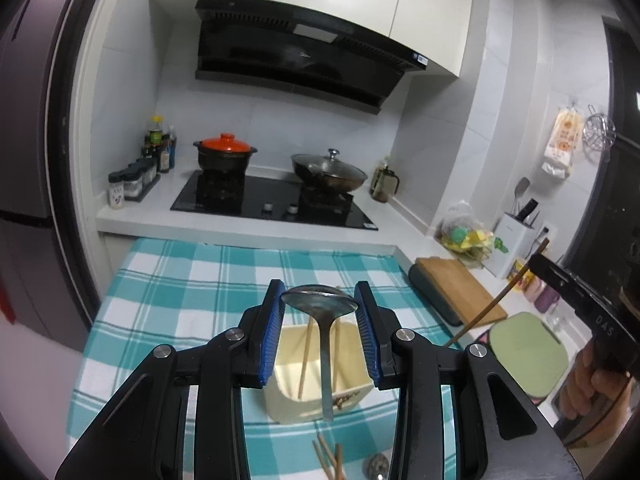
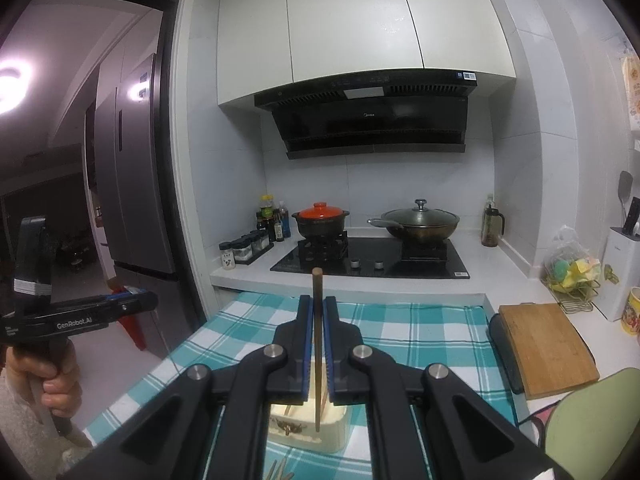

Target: Organize utensils

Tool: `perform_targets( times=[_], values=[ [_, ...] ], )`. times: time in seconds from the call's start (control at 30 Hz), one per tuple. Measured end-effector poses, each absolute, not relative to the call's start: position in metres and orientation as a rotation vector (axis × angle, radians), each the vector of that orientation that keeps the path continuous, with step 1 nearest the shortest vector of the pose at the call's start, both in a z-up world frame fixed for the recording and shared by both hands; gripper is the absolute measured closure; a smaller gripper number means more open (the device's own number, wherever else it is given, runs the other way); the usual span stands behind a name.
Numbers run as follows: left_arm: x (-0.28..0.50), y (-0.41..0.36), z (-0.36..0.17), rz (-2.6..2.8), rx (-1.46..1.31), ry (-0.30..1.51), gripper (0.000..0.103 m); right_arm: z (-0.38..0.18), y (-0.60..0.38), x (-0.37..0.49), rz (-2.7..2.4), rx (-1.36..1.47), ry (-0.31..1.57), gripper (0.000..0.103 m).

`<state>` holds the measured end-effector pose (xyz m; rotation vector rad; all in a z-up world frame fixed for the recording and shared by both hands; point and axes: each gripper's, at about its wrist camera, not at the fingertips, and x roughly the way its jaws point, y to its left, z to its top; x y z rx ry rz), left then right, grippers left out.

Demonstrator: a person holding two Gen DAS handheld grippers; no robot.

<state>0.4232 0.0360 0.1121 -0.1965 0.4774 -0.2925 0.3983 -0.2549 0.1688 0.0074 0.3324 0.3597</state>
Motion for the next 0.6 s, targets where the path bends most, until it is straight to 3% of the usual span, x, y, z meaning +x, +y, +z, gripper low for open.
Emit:
perform_targets(
  times=[0.27, 0.6],
  values=[
    [0.494, -0.002, 0.074, -0.28, -0.151, 0.569, 0.068, 0.147, -0.242, 0.457, 0.372, 0.008, 0.394, 0.098],
    [0.547, -0.03, -0.004, -0.26, -0.122, 0.746, 0.068, 0.069, -0.23, 0.527, 0.376, -0.011, 0.634, 0.098]
  ],
)
